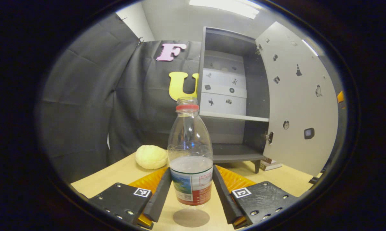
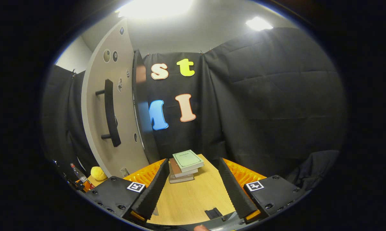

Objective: Open the cabinet door with the right hand, grasp the bottle in the cabinet with the left hand and place it on the coaster, then close the cabinet door with the right hand.

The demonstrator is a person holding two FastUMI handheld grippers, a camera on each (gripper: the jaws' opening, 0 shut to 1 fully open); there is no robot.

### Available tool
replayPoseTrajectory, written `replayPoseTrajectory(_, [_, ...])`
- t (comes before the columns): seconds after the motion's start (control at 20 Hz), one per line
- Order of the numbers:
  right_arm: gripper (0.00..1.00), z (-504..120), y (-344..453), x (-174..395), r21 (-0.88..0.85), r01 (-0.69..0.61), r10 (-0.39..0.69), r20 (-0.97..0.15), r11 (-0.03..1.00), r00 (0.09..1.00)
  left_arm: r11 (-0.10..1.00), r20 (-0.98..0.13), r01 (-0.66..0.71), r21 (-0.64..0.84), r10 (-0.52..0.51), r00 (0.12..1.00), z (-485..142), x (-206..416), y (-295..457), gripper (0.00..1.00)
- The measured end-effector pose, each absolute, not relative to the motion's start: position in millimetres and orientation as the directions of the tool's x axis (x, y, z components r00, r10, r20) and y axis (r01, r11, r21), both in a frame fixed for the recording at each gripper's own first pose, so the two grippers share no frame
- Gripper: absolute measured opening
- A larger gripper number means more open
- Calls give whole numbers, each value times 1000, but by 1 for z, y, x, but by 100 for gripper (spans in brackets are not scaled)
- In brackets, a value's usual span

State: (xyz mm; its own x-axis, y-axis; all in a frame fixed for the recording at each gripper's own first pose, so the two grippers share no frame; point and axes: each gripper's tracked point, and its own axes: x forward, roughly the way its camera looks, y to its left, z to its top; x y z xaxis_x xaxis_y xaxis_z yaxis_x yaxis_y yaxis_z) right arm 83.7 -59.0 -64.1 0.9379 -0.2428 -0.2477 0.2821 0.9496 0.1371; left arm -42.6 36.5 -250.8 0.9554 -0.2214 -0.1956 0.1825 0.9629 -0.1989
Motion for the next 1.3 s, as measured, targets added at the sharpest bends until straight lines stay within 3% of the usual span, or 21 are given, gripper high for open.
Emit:
replayPoseTrajectory(0.1, [98,-74,-58,84,107,281,-245,-263,954,933,967,-218,173,-187,-213,952,-271,-44,34,74])
replayPoseTrajectory(0.7, [98,-101,-38,105,82,234,-194,-331,969,923,976,-283,152,-156,-192,940,-337,-63,12,77])
replayPoseTrajectory(0.75, [98,-101,-38,106,79,232,-194,-334,970,923,977,-279,152,-150,-189,942,-337,-64,11,74])
replayPoseTrajectory(0.8, [98,-103,-38,107,76,231,-193,-337,970,921,978,-272,154,-142,-189,944,-337,-64,10,77])
replayPoseTrajectory(0.95, [98,-101,-35,108,90,227,-185,-339,970,922,979,-282,158,-128,-189,941,-337,-68,5,74])
replayPoseTrajectory(1.1, [98,-97,-35,108,93,224,-182,-334,970,925,984,-298,140,-114,-168,940,-335,-69,7,78])
replayPoseTrajectory(1.3, [98,-84,-35,104,98,221,-182,-309,970,934,984,-290,144,-105,-169,942,-320,-69,6,76])
